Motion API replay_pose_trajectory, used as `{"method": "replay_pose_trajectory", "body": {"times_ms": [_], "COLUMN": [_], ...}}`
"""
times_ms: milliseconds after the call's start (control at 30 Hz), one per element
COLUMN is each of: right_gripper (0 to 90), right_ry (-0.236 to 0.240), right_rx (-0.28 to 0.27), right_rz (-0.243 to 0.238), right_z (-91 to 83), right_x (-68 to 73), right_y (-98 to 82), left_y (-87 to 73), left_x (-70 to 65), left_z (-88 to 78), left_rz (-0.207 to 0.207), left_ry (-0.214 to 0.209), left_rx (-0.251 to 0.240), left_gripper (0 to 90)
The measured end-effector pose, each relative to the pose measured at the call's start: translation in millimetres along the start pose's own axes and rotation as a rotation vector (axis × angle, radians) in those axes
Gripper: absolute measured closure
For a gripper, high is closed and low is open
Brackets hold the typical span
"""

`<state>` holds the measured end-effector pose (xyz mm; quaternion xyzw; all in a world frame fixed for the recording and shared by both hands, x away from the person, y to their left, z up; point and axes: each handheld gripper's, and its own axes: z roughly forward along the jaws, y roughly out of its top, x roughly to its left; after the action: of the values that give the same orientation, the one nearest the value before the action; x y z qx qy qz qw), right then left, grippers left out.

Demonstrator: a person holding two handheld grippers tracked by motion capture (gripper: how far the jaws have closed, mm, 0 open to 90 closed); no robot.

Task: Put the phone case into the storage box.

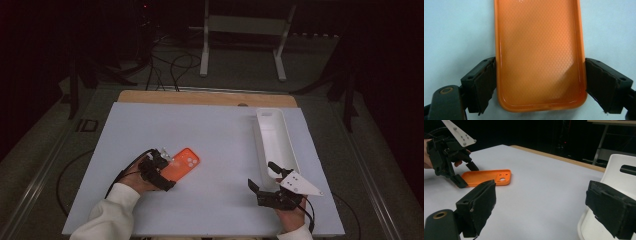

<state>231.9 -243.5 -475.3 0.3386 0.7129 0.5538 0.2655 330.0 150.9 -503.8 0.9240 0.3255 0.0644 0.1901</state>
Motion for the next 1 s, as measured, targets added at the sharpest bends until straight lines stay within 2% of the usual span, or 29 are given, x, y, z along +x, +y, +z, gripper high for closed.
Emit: {"method": "replay_pose_trajectory", "body": {"times_ms": [200, 667, 800, 1000], "right_gripper": [9.4, 9.4, 9.4, 9.3], "right_ry": [-0.001, 0.000, 0.000, -0.002], "right_rx": [-0.002, 0.000, 0.002, -0.001], "right_rz": [0.000, 0.004, 0.005, 0.005], "right_z": [-0.5, -0.3, 0.0, -0.2], "right_x": [-0.4, -0.6, -0.3, -0.9], "right_y": [0.1, 0.0, 0.0, 0.0], "left_y": [-1.5, -0.2, -0.1, -0.4], "left_x": [-0.4, -1.6, -2.6, -6.4], "left_z": [-1.0, -6.6, -9.7, -18.3], "left_rz": [0.002, -0.025, -0.042, -0.068], "left_ry": [0.003, 0.060, 0.075, 0.121], "left_rx": [-0.021, -0.097, -0.130, -0.205], "left_gripper": [16.1, 16.2, 16.2, 16.3]}}
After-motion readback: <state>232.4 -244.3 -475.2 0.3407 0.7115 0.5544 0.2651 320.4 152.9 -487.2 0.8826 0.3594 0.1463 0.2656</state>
